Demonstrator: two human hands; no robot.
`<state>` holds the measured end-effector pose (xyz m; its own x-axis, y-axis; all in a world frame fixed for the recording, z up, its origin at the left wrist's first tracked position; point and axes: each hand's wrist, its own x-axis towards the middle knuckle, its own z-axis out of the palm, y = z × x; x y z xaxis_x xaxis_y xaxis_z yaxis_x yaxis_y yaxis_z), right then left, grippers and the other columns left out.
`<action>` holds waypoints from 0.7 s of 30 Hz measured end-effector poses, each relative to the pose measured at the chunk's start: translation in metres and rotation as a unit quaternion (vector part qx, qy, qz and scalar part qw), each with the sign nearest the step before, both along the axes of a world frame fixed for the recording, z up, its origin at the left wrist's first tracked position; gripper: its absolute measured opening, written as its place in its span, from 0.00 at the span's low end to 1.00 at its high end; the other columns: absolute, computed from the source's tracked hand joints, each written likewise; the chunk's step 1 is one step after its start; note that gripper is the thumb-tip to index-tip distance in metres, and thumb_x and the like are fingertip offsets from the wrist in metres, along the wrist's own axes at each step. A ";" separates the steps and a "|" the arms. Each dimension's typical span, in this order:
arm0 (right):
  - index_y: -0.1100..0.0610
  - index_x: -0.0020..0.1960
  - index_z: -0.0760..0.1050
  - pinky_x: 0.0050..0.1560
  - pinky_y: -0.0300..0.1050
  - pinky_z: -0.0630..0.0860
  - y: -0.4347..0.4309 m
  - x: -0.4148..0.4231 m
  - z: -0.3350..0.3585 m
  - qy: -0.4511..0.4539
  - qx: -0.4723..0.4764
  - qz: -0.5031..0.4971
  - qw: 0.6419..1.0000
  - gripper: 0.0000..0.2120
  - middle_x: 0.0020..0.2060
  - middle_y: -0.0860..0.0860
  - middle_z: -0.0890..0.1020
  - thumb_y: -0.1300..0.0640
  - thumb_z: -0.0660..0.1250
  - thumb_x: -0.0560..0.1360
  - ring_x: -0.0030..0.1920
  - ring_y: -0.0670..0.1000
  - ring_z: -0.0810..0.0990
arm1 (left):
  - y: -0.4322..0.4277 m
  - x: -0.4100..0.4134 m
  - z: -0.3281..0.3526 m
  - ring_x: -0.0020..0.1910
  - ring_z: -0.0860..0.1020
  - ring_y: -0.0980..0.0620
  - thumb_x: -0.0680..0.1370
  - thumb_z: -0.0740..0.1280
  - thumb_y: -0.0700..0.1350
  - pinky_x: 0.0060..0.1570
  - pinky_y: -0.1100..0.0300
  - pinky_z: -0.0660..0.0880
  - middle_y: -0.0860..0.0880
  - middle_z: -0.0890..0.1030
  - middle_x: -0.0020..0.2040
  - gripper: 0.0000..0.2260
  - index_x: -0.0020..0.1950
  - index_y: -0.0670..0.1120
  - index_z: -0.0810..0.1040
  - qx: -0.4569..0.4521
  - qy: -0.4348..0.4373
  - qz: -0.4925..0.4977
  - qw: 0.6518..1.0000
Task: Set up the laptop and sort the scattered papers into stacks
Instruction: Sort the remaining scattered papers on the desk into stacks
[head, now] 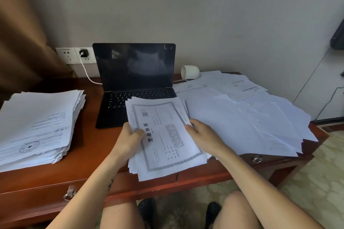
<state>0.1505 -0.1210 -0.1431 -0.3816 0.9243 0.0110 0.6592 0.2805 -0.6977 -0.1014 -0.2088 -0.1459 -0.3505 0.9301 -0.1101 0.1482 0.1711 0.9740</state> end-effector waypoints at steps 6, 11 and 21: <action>0.52 0.66 0.75 0.52 0.53 0.79 -0.002 0.003 0.009 0.040 0.009 0.000 0.999 0.19 0.46 0.53 0.84 0.42 0.56 0.84 0.47 0.52 0.83 | -0.001 0.008 0.009 0.61 0.82 0.49 0.83 0.63 0.35 0.55 0.51 0.81 0.53 0.80 0.63 0.22 0.74 0.52 0.68 0.062 -0.008 0.001 0.998; 0.45 0.65 0.77 0.57 0.49 0.80 0.022 0.026 0.018 0.132 0.041 -0.027 0.990 0.13 0.53 0.46 0.84 0.47 0.60 0.83 0.52 0.45 0.83 | 0.024 0.015 0.031 0.58 0.85 0.47 0.84 0.61 0.31 0.55 0.46 0.82 0.50 0.84 0.62 0.24 0.73 0.54 0.71 0.134 -0.080 0.002 0.988; 0.53 0.57 0.81 0.57 0.36 0.73 0.143 0.095 0.023 0.137 0.114 -0.137 0.974 0.11 0.55 0.49 0.81 0.64 0.64 0.80 0.53 0.46 0.79 | 0.146 0.069 0.031 0.60 0.84 0.46 0.81 0.61 0.31 0.62 0.39 0.79 0.49 0.83 0.63 0.25 0.69 0.58 0.73 0.118 -0.109 -0.025 0.987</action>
